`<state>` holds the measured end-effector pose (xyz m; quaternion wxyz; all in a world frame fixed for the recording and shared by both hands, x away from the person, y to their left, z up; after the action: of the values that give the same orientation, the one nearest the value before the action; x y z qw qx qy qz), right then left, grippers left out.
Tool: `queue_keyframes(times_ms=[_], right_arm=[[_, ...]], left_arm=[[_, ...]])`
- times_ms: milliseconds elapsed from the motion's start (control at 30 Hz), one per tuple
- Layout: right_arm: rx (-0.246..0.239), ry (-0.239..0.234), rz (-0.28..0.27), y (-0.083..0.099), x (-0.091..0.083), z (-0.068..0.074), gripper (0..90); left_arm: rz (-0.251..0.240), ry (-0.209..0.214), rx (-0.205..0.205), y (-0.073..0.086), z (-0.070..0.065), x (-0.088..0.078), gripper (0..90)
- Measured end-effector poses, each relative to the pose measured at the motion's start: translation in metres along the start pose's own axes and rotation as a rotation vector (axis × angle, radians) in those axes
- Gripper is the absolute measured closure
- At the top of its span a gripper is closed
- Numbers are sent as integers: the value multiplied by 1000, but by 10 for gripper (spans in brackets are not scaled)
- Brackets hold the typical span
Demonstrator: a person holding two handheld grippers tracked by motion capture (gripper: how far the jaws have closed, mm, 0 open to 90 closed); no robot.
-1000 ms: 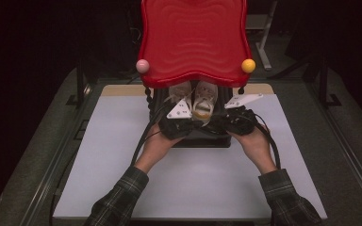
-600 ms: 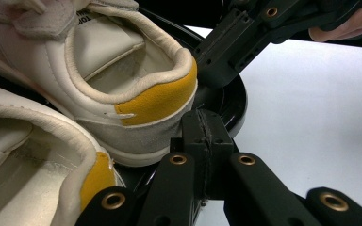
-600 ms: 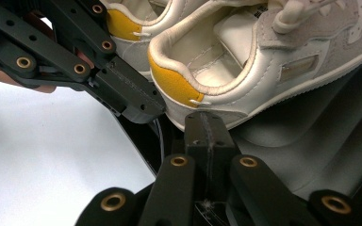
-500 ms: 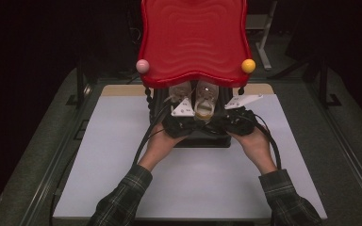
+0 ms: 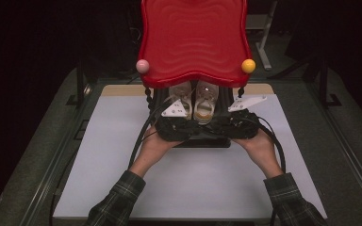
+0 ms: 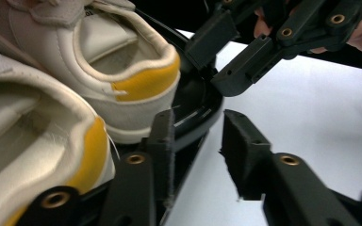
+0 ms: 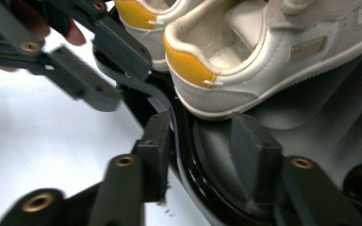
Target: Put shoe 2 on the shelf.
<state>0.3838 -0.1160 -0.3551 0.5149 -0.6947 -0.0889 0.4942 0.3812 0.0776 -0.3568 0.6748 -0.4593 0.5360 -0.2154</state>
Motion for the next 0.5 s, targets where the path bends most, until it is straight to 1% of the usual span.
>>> queue_keyframes(times_ms=[33, 67, 133, 167, 200, 300, 333, 367, 433, 467, 500], right_arm=[[-1, 0, 1, 0, 0, 0, 530], [6, -5, 2, 1, -1, 2, 510], [3, -4, 0, 3, -3, 3, 484], [-6, 7, -11, 4, -5, 3, 477], [-4, 10, -11, 7, -6, 5, 459], [1, 11, 14, 13, -8, 6, 420], [0, 15, 10, 15, -10, 7, 411], [-7, 20, -1, 18, -11, 8, 406], [2, 7, 2, 22, -14, 10, 378], [13, -3, 11, 24, -16, 11, 361], [13, -2, 7, 26, -17, 11, 357]], left_arm=[[8, -1, 0, 1, -2, -3, 578], [8, -2, -3, 2, -3, -4, 548], [10, -6, -6, 4, -6, -10, 506], [11, -7, -8, 5, -7, -13, 486], [14, -8, -4, 7, -8, -16, 463], [26, -19, -5, 11, -12, -26, 406], [29, -23, -3, 13, -13, -29, 382], [28, -25, -7, 15, -14, -33, 369], [20, -34, -20, 20, -17, -40, 355], [20, -34, -17, 22, -17, -43, 344], [22, -38, -19, 25, -18, -47, 334]])
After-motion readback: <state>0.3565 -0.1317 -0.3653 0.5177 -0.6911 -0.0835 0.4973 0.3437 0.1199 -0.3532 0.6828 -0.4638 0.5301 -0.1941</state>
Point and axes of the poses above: each handheld gripper's, and its own axes: x roughly forward along the jaws, y roughly out of its underside, z roughly to its left, the point moved 4 cm from there along x, roughly forward along the jaws
